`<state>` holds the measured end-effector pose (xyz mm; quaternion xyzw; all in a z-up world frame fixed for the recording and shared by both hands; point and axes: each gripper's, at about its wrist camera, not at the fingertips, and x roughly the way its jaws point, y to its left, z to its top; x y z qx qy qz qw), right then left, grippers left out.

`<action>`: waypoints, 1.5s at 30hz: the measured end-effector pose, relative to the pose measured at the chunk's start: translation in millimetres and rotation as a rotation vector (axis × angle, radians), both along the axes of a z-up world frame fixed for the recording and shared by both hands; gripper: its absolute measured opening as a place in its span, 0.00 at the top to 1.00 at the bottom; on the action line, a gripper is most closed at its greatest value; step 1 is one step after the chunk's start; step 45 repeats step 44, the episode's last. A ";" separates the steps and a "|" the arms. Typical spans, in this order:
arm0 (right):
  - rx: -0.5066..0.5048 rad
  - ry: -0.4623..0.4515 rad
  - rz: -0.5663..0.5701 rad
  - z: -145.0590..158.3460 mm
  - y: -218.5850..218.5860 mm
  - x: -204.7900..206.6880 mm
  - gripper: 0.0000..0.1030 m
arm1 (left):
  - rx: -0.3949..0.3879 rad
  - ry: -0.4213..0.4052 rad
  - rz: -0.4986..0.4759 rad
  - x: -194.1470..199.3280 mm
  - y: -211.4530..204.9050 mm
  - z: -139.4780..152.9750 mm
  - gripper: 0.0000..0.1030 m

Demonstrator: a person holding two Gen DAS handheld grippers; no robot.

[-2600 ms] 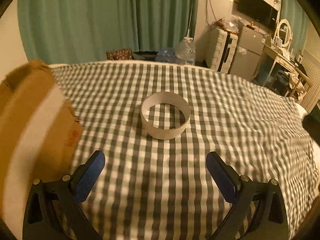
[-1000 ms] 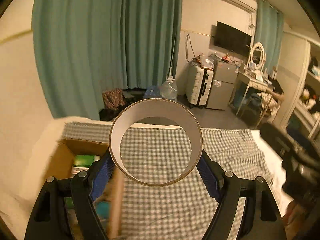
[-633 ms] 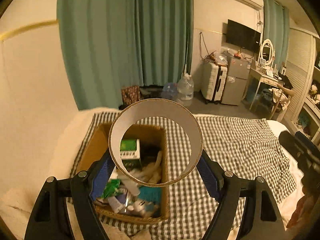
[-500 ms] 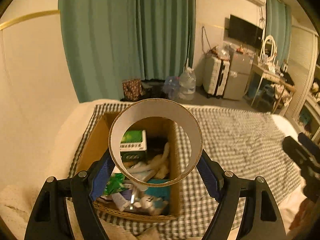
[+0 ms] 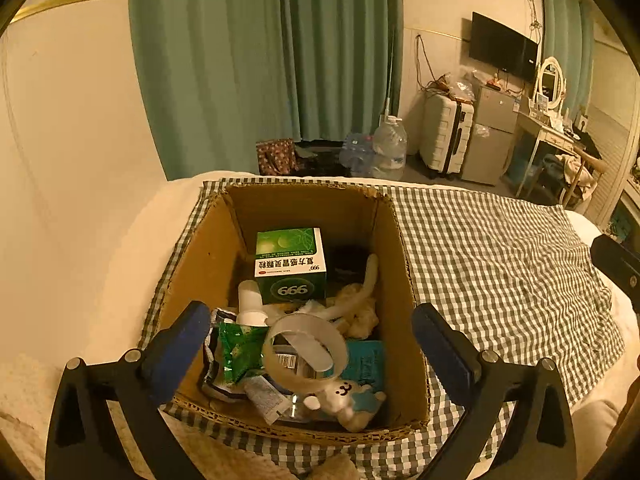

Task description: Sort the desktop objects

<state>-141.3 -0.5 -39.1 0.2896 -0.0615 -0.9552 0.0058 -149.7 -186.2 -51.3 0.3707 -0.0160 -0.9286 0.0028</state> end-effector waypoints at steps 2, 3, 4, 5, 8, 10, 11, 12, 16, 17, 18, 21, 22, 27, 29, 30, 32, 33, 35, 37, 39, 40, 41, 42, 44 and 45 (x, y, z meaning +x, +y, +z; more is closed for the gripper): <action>-0.017 -0.006 -0.010 -0.4 1.8 -1.0 0.00 | 0.004 0.000 0.004 1.0 1.9 -0.1 0.00; -0.023 -0.007 -0.015 -0.3 3.1 -0.9 0.00 | 0.008 -0.001 0.003 0.7 2.4 -1.1 0.00; -0.026 -0.009 -0.017 -0.1 4.1 -1.2 0.00 | 0.011 -0.001 0.000 0.4 2.7 -1.7 0.00; -0.016 -0.010 -0.018 1.0 4.1 -1.0 0.00 | 0.013 -0.001 -0.004 0.1 2.6 -1.9 0.00; -0.001 -0.013 -0.012 2.0 2.9 -1.3 0.00 | 0.005 0.002 -0.016 0.7 6.0 -1.0 0.00; 0.017 -0.023 -0.011 -0.4 2.0 -3.1 0.00 | -0.002 0.006 -0.019 2.3 7.8 -0.1 0.00; 0.017 -0.027 -0.011 -2.2 1.6 -3.7 0.00 | -0.002 0.006 -0.019 2.7 8.3 0.4 0.00; 0.017 -0.027 -0.011 -2.2 1.6 -3.7 0.00 | -0.002 0.009 -0.017 3.0 8.5 1.1 0.00; 0.031 -0.046 -0.003 -10.3 -1.0 -4.2 0.00 | 0.012 0.006 -0.013 2.9 6.9 1.9 0.00; 0.040 -0.049 0.000 -12.0 -2.3 -4.0 0.00 | 0.016 0.004 -0.011 2.9 6.4 1.8 0.00; 0.051 -0.051 0.002 -13.4 -3.7 -3.4 0.00 | 0.020 0.004 -0.011 2.5 5.3 1.1 0.00; 0.075 -0.054 0.009 -15.1 -5.6 -2.5 0.00 | 0.050 -0.004 -0.007 0.8 0.7 -0.8 0.00; 0.077 -0.054 0.008 -15.2 -5.3 -2.0 0.00 | 0.058 -0.008 -0.001 0.4 -0.6 -1.2 0.00; 0.070 -0.052 -0.007 -15.8 -2.5 -1.7 0.00 | 0.062 -0.013 0.021 0.0 -3.7 -1.8 0.00; 0.070 -0.054 -0.011 -16.2 -0.7 -0.9 0.00 | 0.074 -0.014 0.023 0.1 -5.6 -2.4 0.00; 0.072 -0.054 -0.012 -16.3 -0.2 -0.3 0.00 | 0.079 -0.016 0.026 0.3 -6.9 -3.8 0.00; 0.078 -0.054 -0.014 -17.0 -0.5 0.3 0.00 | 0.091 -0.029 0.030 -0.8 -7.9 -5.3 0.00; 0.082 -0.054 -0.015 -17.3 -0.8 0.6 0.00 | 0.091 -0.036 0.030 -0.6 -7.2 -6.3 0.00; 0.088 -0.054 -0.017 -17.8 -1.7 1.4 0.00 | 0.090 -0.045 0.026 -1.1 -6.5 -7.5 0.00; 0.093 -0.055 -0.017 -17.6 -2.8 1.1 0.00 | 0.097 -0.057 0.025 -1.2 -6.0 -7.8 0.00; 0.100 -0.054 -0.016 -18.1 -3.3 1.5 0.00 | 0.089 -0.054 0.053 -1.0 -8.0 -6.8 0.00; 0.102 -0.055 -0.015 -18.3 -3.6 1.6 0.00 | 0.089 -0.052 0.064 -0.8 -10.8 -7.1 0.00; 0.105 -0.057 -0.014 -18.6 -3.9 1.5 0.00 | 0.103 -0.057 0.050 -1.6 -13.2 -7.7 0.00; 0.108 -0.061 -0.015 -19.0 -4.1 1.2 0.00 | 0.110 -0.056 0.040 -2.1 -15.1 -7.9 0.00; 0.115 -0.068 -0.021 -20.9 -4.4 1.0 0.00 | 0.099 -0.035 0.041 -0.2 -16.4 -4.8 0.00; 0.115 -0.068 -0.021 -20.9 -4.4 1.0 0.00 | 0.099 -0.035 0.041 -0.2 -16.4 -4.8 0.00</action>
